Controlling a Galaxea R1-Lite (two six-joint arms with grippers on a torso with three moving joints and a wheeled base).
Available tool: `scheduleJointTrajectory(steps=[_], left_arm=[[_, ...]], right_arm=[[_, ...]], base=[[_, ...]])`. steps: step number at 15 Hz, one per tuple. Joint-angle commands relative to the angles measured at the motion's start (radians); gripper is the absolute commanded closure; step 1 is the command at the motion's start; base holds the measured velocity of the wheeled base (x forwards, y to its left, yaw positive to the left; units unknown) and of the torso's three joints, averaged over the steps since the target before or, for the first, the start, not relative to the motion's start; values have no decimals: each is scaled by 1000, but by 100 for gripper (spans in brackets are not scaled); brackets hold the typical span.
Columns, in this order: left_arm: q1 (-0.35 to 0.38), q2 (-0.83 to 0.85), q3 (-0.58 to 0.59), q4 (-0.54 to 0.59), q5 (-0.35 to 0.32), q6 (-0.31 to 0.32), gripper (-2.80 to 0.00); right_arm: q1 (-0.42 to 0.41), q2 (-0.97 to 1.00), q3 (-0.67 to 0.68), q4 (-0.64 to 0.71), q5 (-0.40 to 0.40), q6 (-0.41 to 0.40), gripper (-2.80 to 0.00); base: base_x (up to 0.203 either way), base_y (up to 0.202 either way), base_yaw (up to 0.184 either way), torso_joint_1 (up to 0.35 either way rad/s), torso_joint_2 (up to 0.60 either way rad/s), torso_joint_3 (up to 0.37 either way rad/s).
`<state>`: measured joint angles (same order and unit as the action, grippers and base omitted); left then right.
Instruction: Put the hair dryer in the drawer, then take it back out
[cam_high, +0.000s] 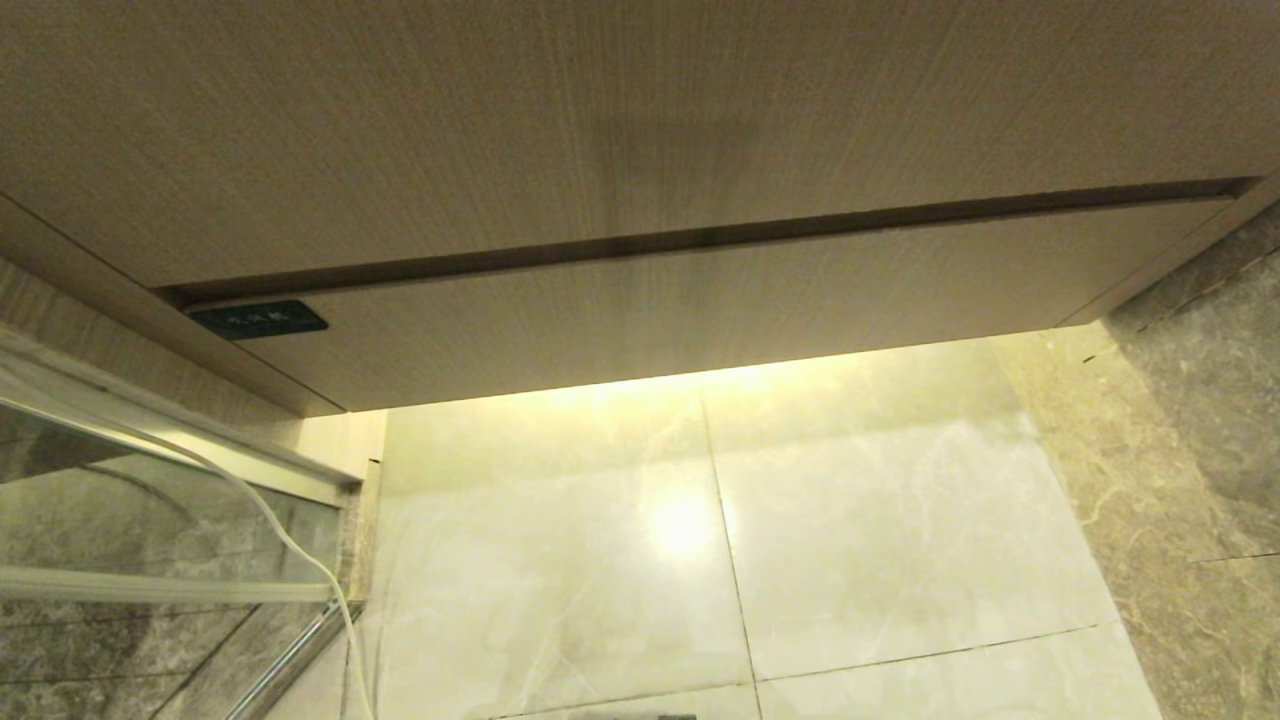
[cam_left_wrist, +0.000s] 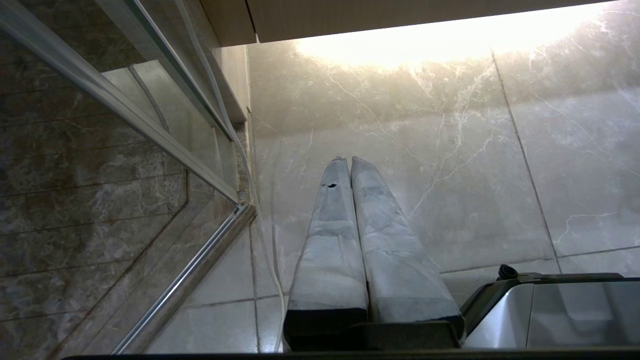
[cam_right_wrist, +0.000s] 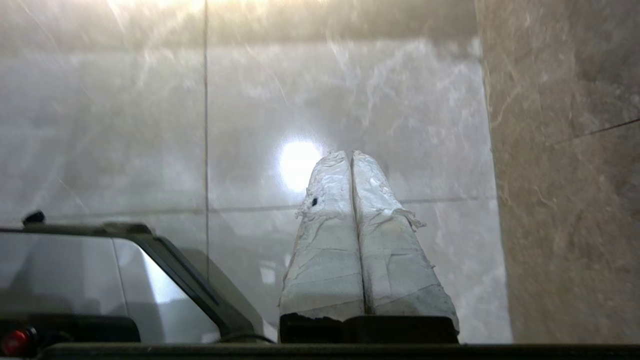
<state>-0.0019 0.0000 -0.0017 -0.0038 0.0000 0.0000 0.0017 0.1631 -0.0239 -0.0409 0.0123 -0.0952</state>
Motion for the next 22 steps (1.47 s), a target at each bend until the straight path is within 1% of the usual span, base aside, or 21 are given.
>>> scheduleJointTrajectory(steps=[1,2,5,8,13,22], left_arm=[[0,1,0,0,0,0,0],[0,0,0,-1,0,0,0],[0,2,0,-1,0,0,0],[0,0,0,-1,0,0,0],[0,1,0,-1,0,0,0],[0,1,0,-1,0,0,0]], right_arm=[[6,-162,22,19,1,59,0],[6,-166,24,32,-1,89,0],[6,-166,25,30,-6,102,0],[1,-165,24,29,-6,93,0],[1,-163,24,30,-14,137,0],[2,-164,24,32,-18,143,0]], base=[[0,0,0,0,0,0],[0,0,0,0,0,0],[0,0,0,0,0,0],[0,0,0,0,0,0],[0,0,0,0,0,0],[0,0,0,0,0,0]])
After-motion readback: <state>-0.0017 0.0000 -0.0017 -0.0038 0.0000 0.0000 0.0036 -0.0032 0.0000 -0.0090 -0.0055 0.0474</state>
